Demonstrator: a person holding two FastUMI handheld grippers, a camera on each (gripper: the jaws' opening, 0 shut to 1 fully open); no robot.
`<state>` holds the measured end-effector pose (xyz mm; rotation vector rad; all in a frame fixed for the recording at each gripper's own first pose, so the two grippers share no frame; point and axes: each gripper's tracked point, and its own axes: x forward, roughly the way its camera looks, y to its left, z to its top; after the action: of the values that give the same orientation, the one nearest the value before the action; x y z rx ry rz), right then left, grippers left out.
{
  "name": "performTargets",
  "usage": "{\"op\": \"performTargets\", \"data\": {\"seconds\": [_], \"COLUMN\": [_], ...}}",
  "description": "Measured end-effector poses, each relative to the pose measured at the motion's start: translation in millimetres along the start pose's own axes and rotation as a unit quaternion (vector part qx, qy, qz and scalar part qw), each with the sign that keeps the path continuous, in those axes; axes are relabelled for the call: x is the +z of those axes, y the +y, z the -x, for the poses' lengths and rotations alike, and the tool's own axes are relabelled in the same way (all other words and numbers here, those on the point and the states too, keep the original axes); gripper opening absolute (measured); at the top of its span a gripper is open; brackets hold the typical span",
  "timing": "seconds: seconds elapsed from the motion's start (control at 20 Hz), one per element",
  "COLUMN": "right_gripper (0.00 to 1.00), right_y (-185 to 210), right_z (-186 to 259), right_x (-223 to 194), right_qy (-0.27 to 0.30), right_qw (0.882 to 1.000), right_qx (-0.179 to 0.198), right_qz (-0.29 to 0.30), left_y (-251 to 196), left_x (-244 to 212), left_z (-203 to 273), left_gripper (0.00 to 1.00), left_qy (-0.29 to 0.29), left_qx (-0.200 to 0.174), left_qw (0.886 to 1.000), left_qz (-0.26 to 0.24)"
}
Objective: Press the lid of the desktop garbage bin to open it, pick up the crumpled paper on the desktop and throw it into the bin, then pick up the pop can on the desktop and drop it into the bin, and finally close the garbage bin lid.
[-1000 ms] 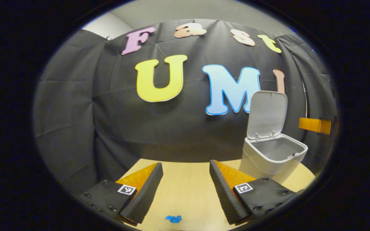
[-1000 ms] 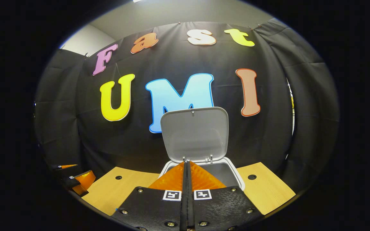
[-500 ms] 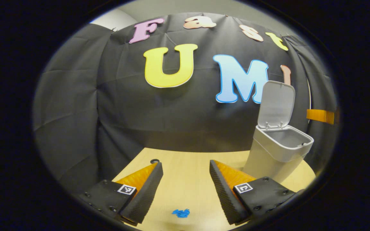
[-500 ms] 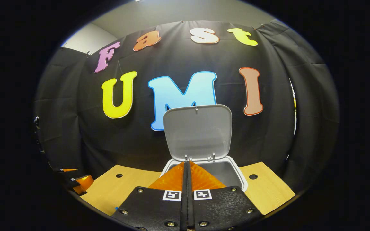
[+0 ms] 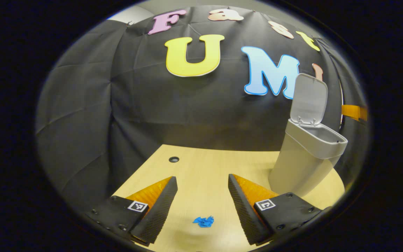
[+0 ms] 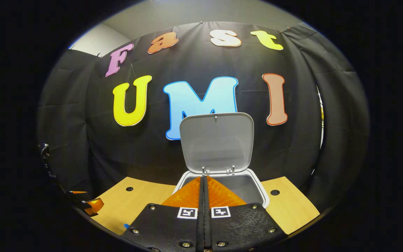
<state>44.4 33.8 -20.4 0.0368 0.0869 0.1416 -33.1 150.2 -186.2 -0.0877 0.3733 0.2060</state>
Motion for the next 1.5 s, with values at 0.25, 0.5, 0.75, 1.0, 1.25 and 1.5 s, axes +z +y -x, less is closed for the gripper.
{"op": "performTargets", "data": {"seconds": [0.25, 0.5, 0.75, 1.0, 1.25, 1.5], "right_gripper": [0.00, 0.00, 0.00, 0.00, 0.00, 0.00], "right_y": [2.9, 3.5, 1.8, -0.8, -5.0, -10.8], "right_z": [0.9, 1.2, 2.1, 2.9, 1.9, 2.0], "right_x": [-2.7, -7.7, -13.8, -21.7, -22.8, -27.2], "right_qy": [0.005, 0.013, 0.021, 0.031, 0.035, 0.041], "right_qw": [1.000, 1.000, 1.000, 1.000, 0.999, 0.999], "right_qx": [0.003, 0.004, 0.001, -0.002, -0.006, -0.014], "right_qz": [0.003, 0.003, 0.004, 0.004, 0.005, 0.006], "left_y": [11.3, 15.0, 16.5, 11.3, 10.4, 3.9], "left_x": [-30.7, -64.8, -102.0, -129.7, -151.6, -166.0], "left_z": [0.4, 0.3, 0.9, 0.3, -11.8, -28.7], "left_gripper": [0.96, 0.96, 0.96, 0.96, 0.96, 0.96], "left_qy": [0.029, 0.062, 0.101, 0.134, 0.160, 0.180], "left_qx": [0.005, -0.003, -0.007, -0.020, -0.024, -0.035], "left_qw": [1.000, 0.998, 0.995, 0.991, 0.987, 0.983], "left_qz": [0.008, 0.001, 0.000, 0.009, 0.005, -0.005]}}
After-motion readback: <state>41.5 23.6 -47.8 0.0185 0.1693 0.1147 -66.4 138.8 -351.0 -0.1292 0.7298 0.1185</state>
